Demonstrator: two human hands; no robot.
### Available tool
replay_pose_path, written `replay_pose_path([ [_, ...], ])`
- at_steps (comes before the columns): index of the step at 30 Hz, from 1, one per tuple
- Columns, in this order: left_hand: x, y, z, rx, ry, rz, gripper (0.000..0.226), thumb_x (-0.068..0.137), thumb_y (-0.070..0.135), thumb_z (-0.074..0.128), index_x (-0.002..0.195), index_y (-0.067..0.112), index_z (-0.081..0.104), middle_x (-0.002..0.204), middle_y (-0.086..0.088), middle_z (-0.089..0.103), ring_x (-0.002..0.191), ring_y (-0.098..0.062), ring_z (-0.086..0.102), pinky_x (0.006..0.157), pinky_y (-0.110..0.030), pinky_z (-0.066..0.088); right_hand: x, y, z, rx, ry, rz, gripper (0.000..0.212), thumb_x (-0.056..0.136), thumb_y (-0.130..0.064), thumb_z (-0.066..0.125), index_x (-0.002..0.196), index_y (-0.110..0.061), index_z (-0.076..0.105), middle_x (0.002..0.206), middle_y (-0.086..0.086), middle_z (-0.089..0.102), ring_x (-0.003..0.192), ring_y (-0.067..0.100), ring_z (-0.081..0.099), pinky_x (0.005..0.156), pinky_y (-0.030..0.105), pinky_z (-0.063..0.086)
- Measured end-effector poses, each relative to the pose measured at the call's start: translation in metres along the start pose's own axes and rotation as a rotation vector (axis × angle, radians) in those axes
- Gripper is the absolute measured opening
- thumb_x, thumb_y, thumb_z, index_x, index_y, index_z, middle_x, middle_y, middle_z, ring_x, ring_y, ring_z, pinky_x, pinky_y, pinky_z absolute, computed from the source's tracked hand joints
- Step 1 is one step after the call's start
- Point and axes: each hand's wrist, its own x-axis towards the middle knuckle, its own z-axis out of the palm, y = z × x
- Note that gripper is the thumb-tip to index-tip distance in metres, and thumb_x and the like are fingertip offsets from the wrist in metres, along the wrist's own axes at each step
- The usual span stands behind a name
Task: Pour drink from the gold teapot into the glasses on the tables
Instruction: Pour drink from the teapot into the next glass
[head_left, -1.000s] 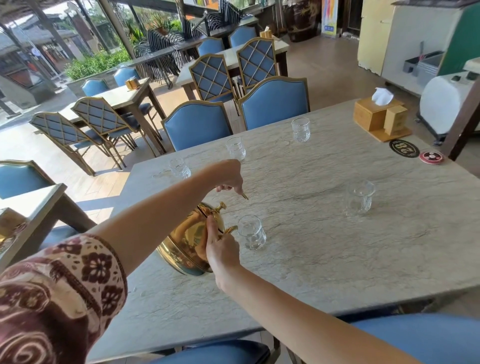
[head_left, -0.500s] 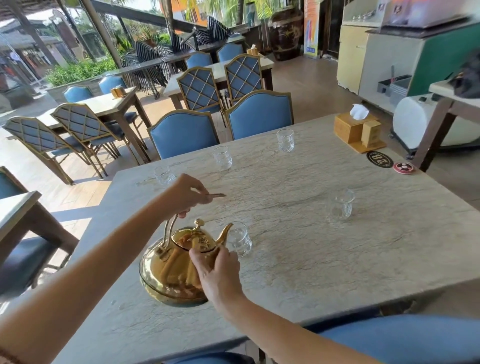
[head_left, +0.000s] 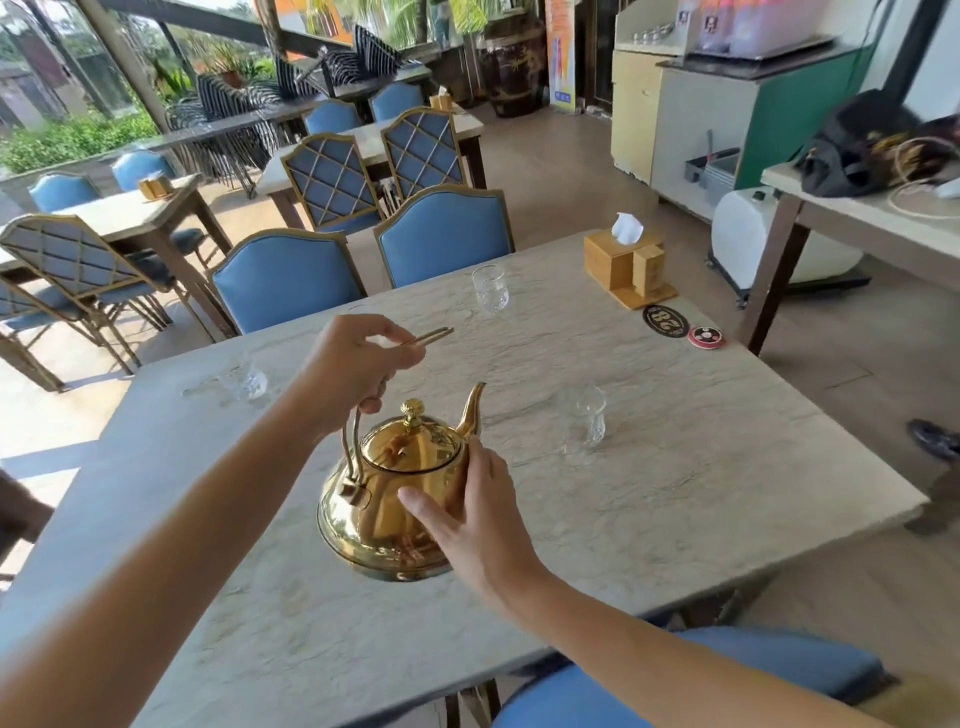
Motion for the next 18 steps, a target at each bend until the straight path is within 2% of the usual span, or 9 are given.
replay_pose_path([
  [3,0.018,0.017,0.048,0.020,-0.001,-0.028,0.017,0.085,0.014,0.071,0.095,0.002,0.065,0.048,-0.002,0.036,0.030,-0.006,0.028,0.031,-0.017,0.028,0.011,0.026,-0.043,0.005,-0.018,0.032,0.138,0.051,-0.105,0.023,0.153,-0.014,0.030,0.142,0.004,0.042,0.137,0.018,0.039,0.118,0.037,0.039],
  [8,0.047,0.037,0.117,0.148,-0.010,-0.082,0.017,0.085,0.016,0.071,0.094,0.003,0.066,0.049,-0.003,0.037,0.036,-0.011,0.031,0.032,-0.018,0.029,0.028,0.065,-0.101,0.003,-0.102,0.110,0.138,0.050,-0.106,0.023,0.150,-0.012,0.035,0.135,0.007,0.044,0.130,0.021,0.045,0.114,0.036,0.043],
  [10,0.057,0.043,0.136,0.204,-0.024,-0.101,0.020,0.086,0.016,0.070,0.095,-0.001,0.067,0.051,-0.003,0.038,0.039,-0.013,0.032,0.032,-0.018,0.030,0.034,0.072,-0.119,0.004,-0.164,0.155,0.123,0.063,-0.098,0.035,0.150,-0.011,0.034,0.136,0.009,0.042,0.131,0.022,0.045,0.115,0.036,0.043],
  [13,0.069,0.052,0.157,0.306,-0.047,-0.135,0.023,0.086,0.017,0.070,0.095,-0.003,0.069,0.056,-0.004,0.042,0.041,-0.014,0.034,0.032,-0.018,0.031,0.041,0.078,-0.136,0.013,-0.240,0.210,0.089,0.087,-0.070,0.051,0.150,-0.010,0.033,0.136,0.011,0.041,0.131,0.023,0.044,0.114,0.032,0.043],
  [18,0.087,0.071,0.183,0.506,-0.109,-0.172,0.022,0.086,0.016,0.070,0.095,-0.004,0.070,0.056,-0.003,0.046,0.041,-0.013,0.039,0.030,-0.016,0.033,0.045,0.078,-0.144,0.088,-0.249,0.265,0.079,0.092,-0.065,0.049,0.144,-0.007,0.037,0.134,0.014,0.042,0.129,0.026,0.043,0.110,0.031,0.045],
])
